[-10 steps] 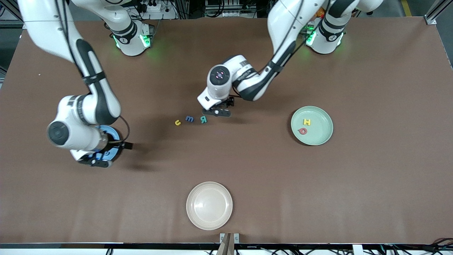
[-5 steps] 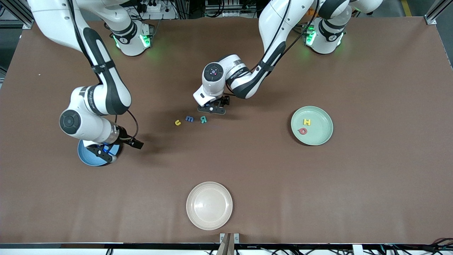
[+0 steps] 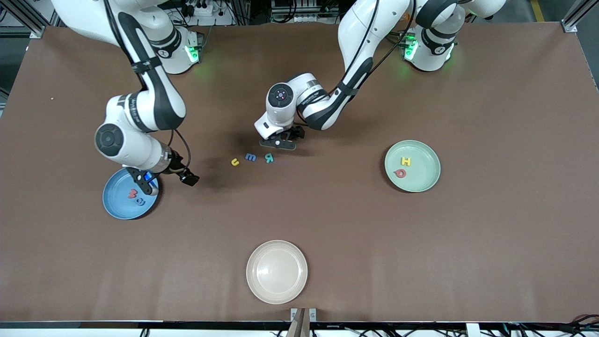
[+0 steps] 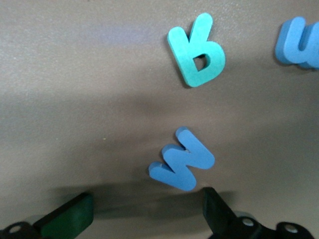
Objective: Sort upper and lower case letters into plates
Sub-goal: 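Grasp the blue M with the left gripper while the right gripper reaches n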
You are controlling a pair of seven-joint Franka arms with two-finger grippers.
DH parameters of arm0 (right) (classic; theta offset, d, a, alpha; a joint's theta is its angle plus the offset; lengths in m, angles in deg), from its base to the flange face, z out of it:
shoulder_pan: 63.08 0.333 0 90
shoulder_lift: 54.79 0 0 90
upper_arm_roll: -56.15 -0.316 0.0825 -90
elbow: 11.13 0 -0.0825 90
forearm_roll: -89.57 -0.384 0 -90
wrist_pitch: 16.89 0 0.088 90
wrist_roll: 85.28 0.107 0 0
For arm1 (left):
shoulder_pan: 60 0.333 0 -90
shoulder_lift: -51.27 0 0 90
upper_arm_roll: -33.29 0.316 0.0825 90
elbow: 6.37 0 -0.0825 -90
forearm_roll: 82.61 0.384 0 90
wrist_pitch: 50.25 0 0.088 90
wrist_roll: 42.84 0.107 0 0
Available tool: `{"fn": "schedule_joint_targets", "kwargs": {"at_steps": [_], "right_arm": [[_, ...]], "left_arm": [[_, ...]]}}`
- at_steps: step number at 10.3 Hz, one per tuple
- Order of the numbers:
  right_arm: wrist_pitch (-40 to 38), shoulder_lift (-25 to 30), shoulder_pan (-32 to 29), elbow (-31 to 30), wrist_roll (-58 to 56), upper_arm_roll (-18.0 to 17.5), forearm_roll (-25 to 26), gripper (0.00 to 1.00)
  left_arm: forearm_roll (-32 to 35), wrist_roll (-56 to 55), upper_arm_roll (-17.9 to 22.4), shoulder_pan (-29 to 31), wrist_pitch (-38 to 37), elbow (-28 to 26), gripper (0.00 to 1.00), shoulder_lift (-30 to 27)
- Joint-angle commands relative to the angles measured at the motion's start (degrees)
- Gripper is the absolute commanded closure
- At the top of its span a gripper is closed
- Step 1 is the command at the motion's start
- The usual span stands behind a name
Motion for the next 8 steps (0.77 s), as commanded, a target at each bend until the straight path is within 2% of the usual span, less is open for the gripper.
{"fn": "schedule_joint_targets", "kwargs": {"at_steps": [1, 4, 8], "right_arm": [[4.1, 4.3, 0.8, -6.1, 6.4, -0.9, -0.9, 0.0], [10.0, 3.4, 3.1, -6.8, 13.7, -2.3, -0.8, 0.0], [14.3, 2.1, 3.4, -7.6, 14.2, -4.5, -0.8, 0.0]], "left_arm": [[0.5, -0.1, 0.6, -1.0, 1.1, 2.9, 0.0, 2.7], [0.4, 5.6, 1.8, -0.9, 1.1, 5.3, 0.0, 2.8], [0.3, 15.0, 1.8, -0.8, 1.1, 6.1, 0.0, 3.5]]}}
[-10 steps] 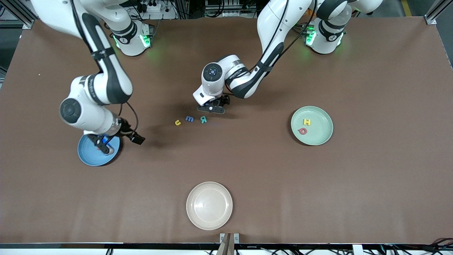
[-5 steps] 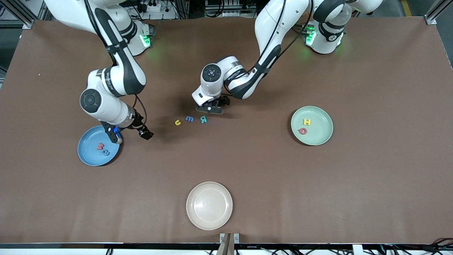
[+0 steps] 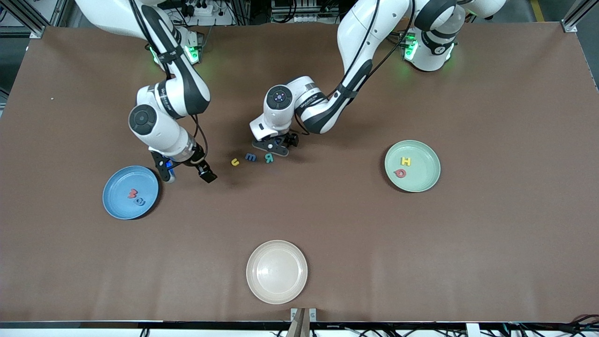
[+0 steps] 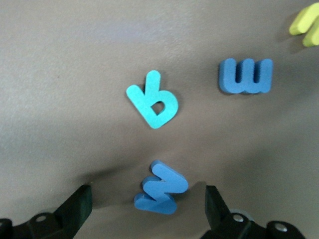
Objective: Sort upper and lower case letters into plates
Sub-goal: 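Grasp the blue M with the left gripper while the right gripper reaches n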
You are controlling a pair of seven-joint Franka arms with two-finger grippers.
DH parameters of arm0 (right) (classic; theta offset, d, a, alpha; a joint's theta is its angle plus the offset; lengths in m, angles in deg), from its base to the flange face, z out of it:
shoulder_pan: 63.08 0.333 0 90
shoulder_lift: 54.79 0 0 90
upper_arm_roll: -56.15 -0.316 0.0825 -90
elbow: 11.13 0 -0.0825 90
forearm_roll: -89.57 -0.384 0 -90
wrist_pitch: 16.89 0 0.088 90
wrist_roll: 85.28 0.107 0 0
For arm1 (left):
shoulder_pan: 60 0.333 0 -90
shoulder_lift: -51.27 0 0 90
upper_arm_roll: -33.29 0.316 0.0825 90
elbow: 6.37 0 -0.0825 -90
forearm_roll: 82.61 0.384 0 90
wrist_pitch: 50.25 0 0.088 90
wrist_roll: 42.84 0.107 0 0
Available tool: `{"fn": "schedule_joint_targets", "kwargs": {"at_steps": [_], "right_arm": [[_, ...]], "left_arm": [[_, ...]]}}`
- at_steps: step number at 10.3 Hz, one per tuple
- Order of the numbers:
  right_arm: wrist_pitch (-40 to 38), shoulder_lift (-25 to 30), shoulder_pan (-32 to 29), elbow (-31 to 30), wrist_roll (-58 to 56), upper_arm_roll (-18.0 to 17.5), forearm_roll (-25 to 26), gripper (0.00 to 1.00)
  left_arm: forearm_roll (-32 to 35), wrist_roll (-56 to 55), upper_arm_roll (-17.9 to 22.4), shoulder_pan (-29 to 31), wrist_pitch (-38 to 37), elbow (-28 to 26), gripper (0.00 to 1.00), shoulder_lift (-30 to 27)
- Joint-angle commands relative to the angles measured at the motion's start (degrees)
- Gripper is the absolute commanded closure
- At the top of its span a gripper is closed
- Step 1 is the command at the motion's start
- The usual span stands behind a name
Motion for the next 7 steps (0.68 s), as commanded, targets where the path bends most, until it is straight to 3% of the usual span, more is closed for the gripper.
{"fn": "schedule_joint_targets", "kwargs": {"at_steps": [1, 3, 7], "right_arm": [[2.1, 0.7, 0.2, -1.4, 0.9, -0.4, -0.8, 0.0], [2.2, 0.8, 0.0, -1.1, 0.9, -0.4, -0.7, 0.0], [2.3, 0.8, -0.2, -1.0, 0.9, -0.4, -0.7, 0.0]], "left_arm": [[0.4, 5.3, 0.8, -0.9, 0.9, 2.3, 0.0, 2.8], [0.5, 13.7, 0.7, -0.9, 1.2, 2.7, 0.0, 2.9], [0.8, 14.8, 4.1, -4.7, 0.4, 3.6, 0.0, 2.2]]}}
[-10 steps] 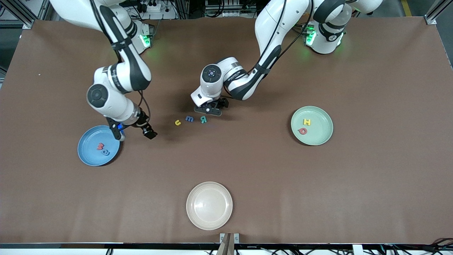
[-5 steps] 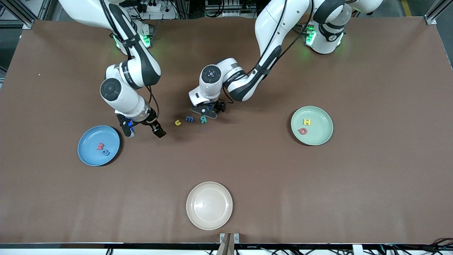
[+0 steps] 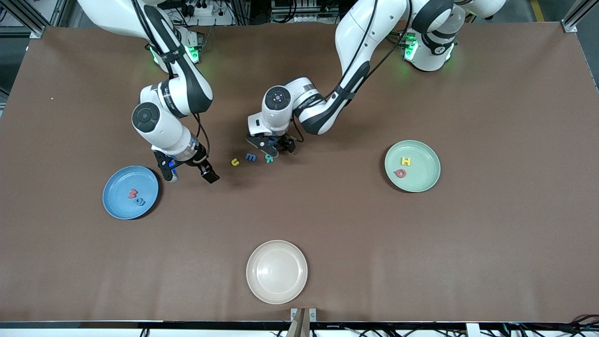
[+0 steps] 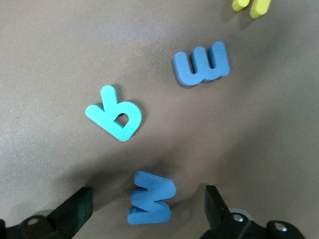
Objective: Sort upper and lower case letters into plates
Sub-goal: 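Grasp the blue M with the left gripper while the right gripper reaches n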
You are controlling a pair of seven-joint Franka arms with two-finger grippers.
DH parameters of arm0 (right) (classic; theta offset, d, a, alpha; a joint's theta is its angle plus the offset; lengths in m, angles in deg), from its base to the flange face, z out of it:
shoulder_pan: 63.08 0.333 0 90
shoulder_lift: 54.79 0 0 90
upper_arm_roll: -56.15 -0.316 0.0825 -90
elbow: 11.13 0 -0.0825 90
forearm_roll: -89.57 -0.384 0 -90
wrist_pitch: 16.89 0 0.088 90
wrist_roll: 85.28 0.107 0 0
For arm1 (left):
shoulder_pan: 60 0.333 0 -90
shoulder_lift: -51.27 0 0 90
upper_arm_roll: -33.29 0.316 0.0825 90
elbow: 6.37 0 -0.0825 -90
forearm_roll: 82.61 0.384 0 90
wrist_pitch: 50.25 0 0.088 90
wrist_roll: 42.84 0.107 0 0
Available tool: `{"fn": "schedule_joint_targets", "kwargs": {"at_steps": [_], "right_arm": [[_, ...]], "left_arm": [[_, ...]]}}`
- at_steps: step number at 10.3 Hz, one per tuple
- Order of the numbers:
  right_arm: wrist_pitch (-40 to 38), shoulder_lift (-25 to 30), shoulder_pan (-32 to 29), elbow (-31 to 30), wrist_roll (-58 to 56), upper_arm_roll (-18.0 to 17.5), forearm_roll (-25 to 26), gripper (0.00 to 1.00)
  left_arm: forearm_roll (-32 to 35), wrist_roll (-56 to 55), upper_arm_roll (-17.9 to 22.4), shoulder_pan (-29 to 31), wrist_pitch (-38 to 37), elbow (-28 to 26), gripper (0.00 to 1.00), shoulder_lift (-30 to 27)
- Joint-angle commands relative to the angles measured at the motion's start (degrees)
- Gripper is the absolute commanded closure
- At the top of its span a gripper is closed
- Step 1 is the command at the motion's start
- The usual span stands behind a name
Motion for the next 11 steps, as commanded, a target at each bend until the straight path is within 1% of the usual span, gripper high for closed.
{"fn": "schedule_joint_targets", "kwargs": {"at_steps": [1, 2, 3, 4, 5, 6, 7, 8, 9, 10, 11], "right_arm": [[0.6, 0.8, -0.2, -0.8, 0.7, -0.2, -0.7, 0.0], [0.6, 0.7, -0.2, -0.7, 0.7, -0.2, -0.7, 0.0], [0.6, 0.7, -0.2, -0.7, 0.7, -0.2, -0.7, 0.0], [0.6, 0.7, -0.2, -0.7, 0.7, -0.2, -0.7, 0.0], [0.5, 0.7, -0.2, -0.6, 0.7, -0.2, -0.7, 0.0], [0.4, 0.7, -0.2, 0.0, 0.6, -0.2, -0.7, 0.0], [0.4, 0.1, -0.3, 0.6, 0.5, -0.2, -0.7, 0.0], [0.3, -0.4, -0.2, 1.2, 0.6, -0.2, -0.7, 0.0], [0.3, -0.7, -0.2, 1.7, 0.6, -0.2, -0.7, 0.0], [0.3, -1.1, -0.2, 1.8, 0.6, -0.2, -0.7, 0.0], [0.3, -1.1, -0.2, 2.0, 0.6, -0.2, -0.7, 0.0]], "left_arm": [[1.6, 0.9, 4.8, -5.1, -0.2, 1.7, 0.0, 0.9], [2.8, 0.9, 5.4, -6.6, -0.3, 1.6, 0.0, 0.8], [4.1, 1.0, 5.4, -6.9, -1.0, 1.6, 0.0, 0.8], [5.0, 1.1, 5.4, -6.9, -4.0, 1.9, 0.0, 0.8], [5.1, 1.1, 5.4, -6.9, -4.9, 2.2, 0.01, 0.7], [5.0, 1.2, 5.4, -6.9, -5.4, 2.2, 0.23, 0.5], [5.0, 1.2, 5.4, -6.9, -5.9, 2.2, 0.35, 0.4], [5.0, 1.2, 5.4, -6.8, -6.2, 2.3, 0.41, 0.4], [5.0, 1.2, 5.4, -6.8, -6.3, 2.3, 0.51, 0.4], [5.0, 1.2, 5.4, -6.8, -6.3, 2.3, 0.68, 0.4], [5.0, 1.2, 5.4, -6.8, -6.3, 2.3, 0.79, 0.4]]}}
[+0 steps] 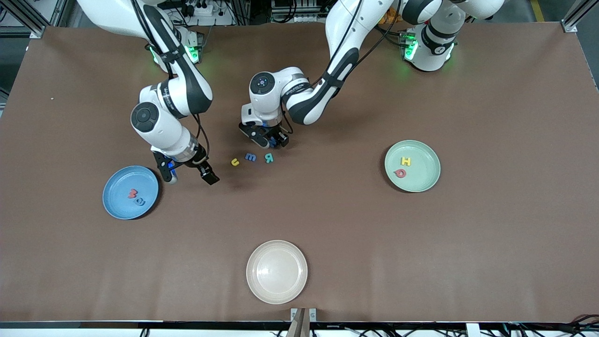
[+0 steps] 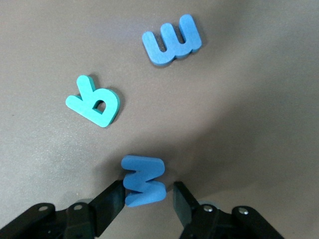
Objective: Sort upper and lower case letters into plates
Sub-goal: 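Grasp the blue M with the left gripper while the right gripper reaches n, then place the blue M on the green plate while the right gripper grasps n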
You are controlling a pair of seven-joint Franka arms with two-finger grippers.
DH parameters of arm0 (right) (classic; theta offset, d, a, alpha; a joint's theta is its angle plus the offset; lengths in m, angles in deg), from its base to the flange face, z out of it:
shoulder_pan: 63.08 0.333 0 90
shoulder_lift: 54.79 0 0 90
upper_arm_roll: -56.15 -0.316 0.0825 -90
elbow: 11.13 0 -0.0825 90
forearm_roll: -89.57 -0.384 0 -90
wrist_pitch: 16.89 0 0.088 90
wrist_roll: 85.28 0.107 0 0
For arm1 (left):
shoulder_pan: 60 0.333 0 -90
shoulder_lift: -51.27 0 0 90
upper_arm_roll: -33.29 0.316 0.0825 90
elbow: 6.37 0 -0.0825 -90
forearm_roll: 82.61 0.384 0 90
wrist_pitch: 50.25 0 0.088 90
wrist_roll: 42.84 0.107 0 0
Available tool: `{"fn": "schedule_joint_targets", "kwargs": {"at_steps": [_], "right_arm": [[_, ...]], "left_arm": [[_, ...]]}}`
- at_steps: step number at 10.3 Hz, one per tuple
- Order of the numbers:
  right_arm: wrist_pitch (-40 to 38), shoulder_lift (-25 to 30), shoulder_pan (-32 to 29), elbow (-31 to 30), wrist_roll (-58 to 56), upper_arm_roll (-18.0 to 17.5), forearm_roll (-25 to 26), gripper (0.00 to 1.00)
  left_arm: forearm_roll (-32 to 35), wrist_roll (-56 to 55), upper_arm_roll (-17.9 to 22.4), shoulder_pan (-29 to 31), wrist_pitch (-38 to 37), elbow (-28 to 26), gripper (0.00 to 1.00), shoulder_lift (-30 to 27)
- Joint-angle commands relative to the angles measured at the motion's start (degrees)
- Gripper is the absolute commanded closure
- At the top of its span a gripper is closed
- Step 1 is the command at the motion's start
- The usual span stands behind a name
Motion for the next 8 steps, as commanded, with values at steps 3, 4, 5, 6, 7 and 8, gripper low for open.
{"fn": "schedule_joint_targets", "kwargs": {"at_steps": [3, 4, 5, 6, 7, 8], "right_arm": [[0.0, -1.5, 0.1, 1.9, 0.6, -0.3, -0.7, 0.0], [0.0, -2.2, 0.4, 2.6, 0.6, -0.3, -0.7, 0.0], [0.0, -3.2, 1.0, 3.0, 0.4, -0.3, -0.7, 0.0], [0.0, -4.4, 1.1, 3.2, -0.1, -0.3, -0.1, 0.0], [-0.1, -5.5, 1.6, 3.2, 0.1, -0.3, 1.2, 0.0], [-0.5, -5.9, 1.7, 2.9, 0.5, -0.4, 1.3, 0.0]], "left_arm": [[1.0, 0.8, 0.6, -0.4, -1.7, 0.2, 0.9, 0.7], [0.9, 0.8, 0.6, -0.4, -3.1, 0.5, 0.9, 0.5], [0.8, 0.8, 0.5, -0.2, -4.9, 0.9, 0.9, 0.0], [0.8, 0.9, 0.4, 0.1, -7.1, 1.5, 0.9, -0.4], [0.6, 1.0, 0.3, 0.7, -9.7, 2.3, 0.9, -1.1], [0.5, 1.1, 0.2, 1.9, -12.9, 3.0, 0.9, -2.0]]}}
